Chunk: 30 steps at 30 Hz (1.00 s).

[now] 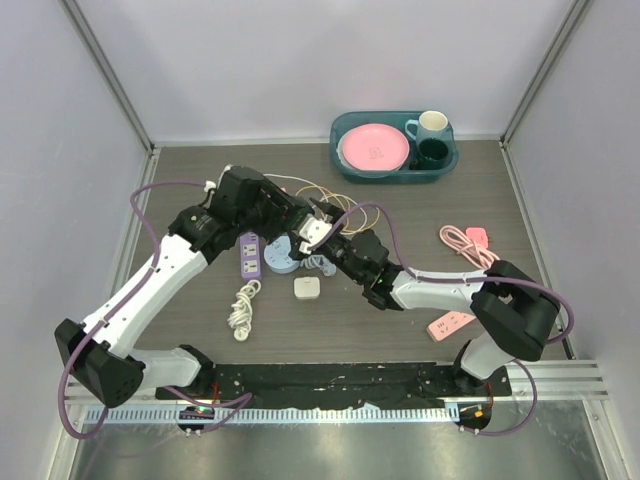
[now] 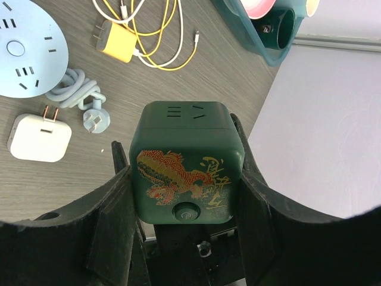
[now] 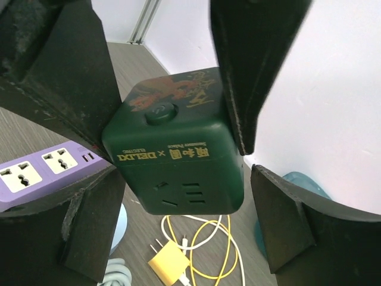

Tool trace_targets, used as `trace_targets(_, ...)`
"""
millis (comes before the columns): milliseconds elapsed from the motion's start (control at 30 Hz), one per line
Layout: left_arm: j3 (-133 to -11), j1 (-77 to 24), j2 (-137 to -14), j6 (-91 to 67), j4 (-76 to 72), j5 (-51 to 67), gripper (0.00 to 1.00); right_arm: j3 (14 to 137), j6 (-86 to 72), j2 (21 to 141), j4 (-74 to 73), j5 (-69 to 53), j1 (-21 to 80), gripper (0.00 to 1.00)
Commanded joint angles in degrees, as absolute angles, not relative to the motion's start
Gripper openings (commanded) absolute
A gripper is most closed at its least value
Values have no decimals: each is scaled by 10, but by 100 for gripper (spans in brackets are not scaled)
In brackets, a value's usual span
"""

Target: Insert the plug

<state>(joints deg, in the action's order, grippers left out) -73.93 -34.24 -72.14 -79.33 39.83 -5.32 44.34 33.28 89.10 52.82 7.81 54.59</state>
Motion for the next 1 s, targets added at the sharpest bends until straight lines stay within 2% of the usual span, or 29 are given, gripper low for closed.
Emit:
trace_targets(0,-770,-347,-722,-803,386,-47,0,462,367,894,583,84,555,86)
trace_targets(33,-770,-347,-722,-803,386,-45,0,463,371,895,581,83,556,78)
trace_targets(100,-770,-347,-725,-803,386,-43,0,464,373,895,577,79,556,70)
trace_targets(133,-768,-347,-725,-803,385,-40,0,464,374,894,576,78,556,59)
trace_targets(200,-767,-348,-726,-803,383,-37,0,464,373,890,570,74,557,46)
trace_targets(233,-766,-347,-727,-802,383,-37,0,466,373,889,568,73,558,31)
trace_targets(267,-766,-348,-727,-802,381,-36,2,467,374,888,563,72,558,23)
trace_targets(300,-764,-347,-727,-799,381,-37,6,470,373,884,550,69,558,10)
trace_targets(333,-764,-347,-726,-794,381,-39,12,471,372,882,543,68,558,5)
trace_targets(367,-766,-347,-724,-788,381,-47,28,472,367,879,538,67,558,1)
trace_targets(433,-766,-347,-720,-759,376,-58,49,478,356,868,504,58,558,1)
trace_targets(467,-769,-347,-717,-747,374,-73,65,481,343,863,471,54,558,1)
trace_targets(500,-772,-347,-712,-706,374,-84,72,489,335,854,453,42,558,1)
trace_targets(533,-774,-347,-708,-681,370,-94,84,493,324,848,432,36,557,1)
trace_targets(600,-790,-346,-703,-594,372,-135,91,504,299,839,375,27,557,1)
trace_targets(633,-798,-346,-694,-557,371,-148,97,505,291,827,361,18,555,1)
trace_targets(767,-800,-344,-665,-403,348,-188,100,514,246,801,268,-19,544,1)
trace_targets(867,-785,-339,-641,-305,329,-164,100,512,210,781,230,-67,526,1)
trace_targets(967,-782,-328,-635,-256,340,-93,100,506,171,761,209,-118,501,1)
